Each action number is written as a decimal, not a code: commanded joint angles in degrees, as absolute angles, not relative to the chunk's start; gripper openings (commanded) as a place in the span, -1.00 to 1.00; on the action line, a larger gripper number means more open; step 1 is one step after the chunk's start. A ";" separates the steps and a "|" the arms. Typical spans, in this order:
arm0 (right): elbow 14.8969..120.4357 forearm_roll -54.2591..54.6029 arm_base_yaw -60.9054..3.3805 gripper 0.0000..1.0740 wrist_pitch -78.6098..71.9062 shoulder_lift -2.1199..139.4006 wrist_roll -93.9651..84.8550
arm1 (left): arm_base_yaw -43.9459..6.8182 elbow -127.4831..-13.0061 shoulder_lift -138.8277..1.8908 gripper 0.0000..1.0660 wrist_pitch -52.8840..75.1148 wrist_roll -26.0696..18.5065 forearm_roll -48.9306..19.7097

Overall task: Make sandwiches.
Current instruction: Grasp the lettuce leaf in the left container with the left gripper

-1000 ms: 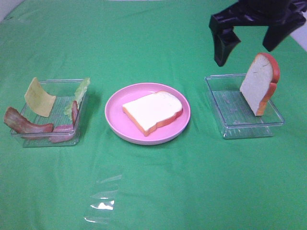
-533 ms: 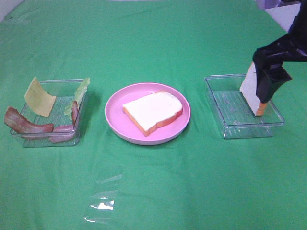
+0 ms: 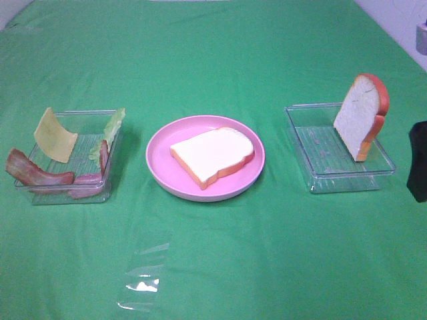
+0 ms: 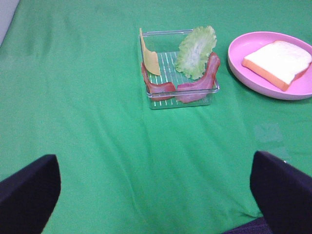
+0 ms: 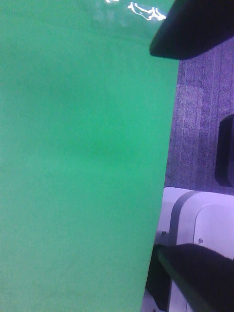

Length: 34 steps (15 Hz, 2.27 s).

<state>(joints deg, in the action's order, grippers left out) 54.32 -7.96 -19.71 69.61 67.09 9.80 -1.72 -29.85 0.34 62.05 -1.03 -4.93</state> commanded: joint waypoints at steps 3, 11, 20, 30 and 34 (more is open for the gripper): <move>47.27 -7.22 -19.60 0.84 75.06 55.12 8.31 | -1.66 -29.62 1.20 0.83 61.76 -0.92 -5.50; 31.40 -3.32 -19.60 0.83 72.88 30.48 0.92 | -1.66 -29.62 1.20 0.83 61.76 -0.92 -5.50; 29.05 0.40 -19.60 0.82 76.20 19.71 0.00 | -1.66 -29.62 1.20 0.83 61.76 -0.92 -5.50; 29.11 0.00 -19.60 0.82 76.03 17.19 0.00 | -1.66 -29.62 1.20 0.83 61.76 -0.92 -5.50; 29.11 0.86 -15.01 0.82 76.03 5.84 0.00 | -1.66 -29.62 1.20 0.83 61.76 -0.92 -5.50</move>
<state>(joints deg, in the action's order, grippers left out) 28.99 0.52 -15.41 69.96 6.36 0.63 -1.72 -29.85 0.34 62.05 -1.03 -4.98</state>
